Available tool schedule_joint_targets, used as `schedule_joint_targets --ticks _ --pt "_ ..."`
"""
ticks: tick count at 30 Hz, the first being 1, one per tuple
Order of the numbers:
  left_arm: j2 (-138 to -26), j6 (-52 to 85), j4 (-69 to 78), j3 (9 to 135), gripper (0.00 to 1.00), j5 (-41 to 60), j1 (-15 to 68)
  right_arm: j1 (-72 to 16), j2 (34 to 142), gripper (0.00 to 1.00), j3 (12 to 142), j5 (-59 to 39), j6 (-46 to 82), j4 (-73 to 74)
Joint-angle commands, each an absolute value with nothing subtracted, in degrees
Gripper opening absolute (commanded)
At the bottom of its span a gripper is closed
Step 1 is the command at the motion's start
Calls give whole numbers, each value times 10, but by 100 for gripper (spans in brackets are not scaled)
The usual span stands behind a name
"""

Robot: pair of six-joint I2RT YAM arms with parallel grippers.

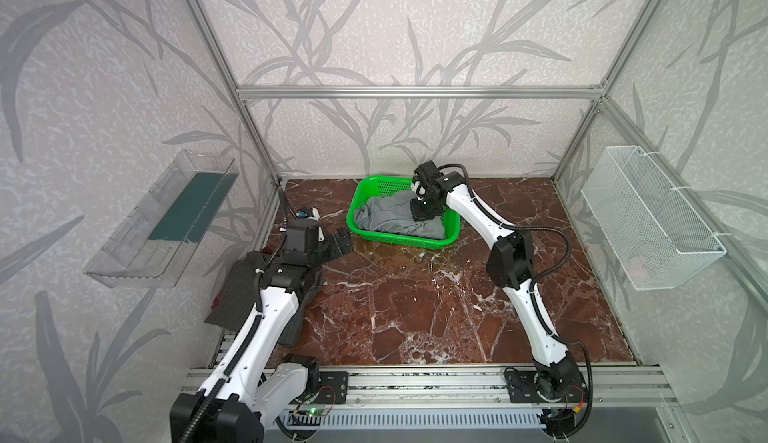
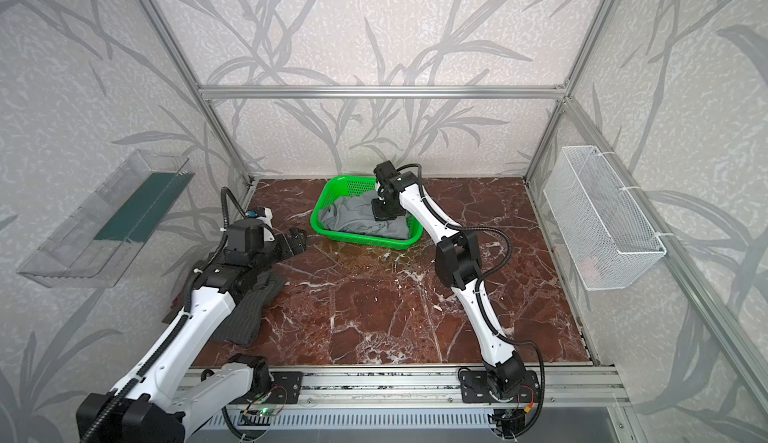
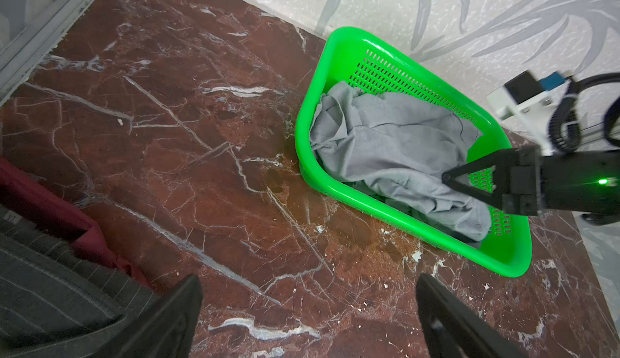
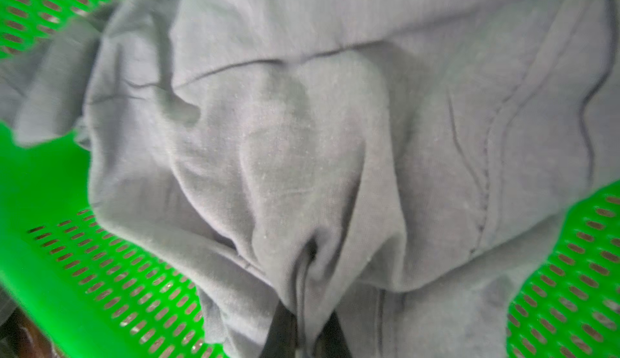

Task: Fold and stack the long sleeve shirts
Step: 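Lift the grey shirt out with the right gripper onto the table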

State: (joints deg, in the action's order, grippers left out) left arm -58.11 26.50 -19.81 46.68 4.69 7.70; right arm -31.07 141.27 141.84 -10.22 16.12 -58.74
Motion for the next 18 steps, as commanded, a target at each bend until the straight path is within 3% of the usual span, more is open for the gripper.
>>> schedule_joint_targets --ticks 1,12,18 --pt "-584 255 -218 489 99 30 83 -314 1326 0 1457 -118 149 -599" --pt "-534 247 -182 482 99 67 99 -344 1166 0 1515 -143 113 -644" --pt "-475 243 -168 454 99 26 105 -419 1024 0 1435 -111 88 -628"
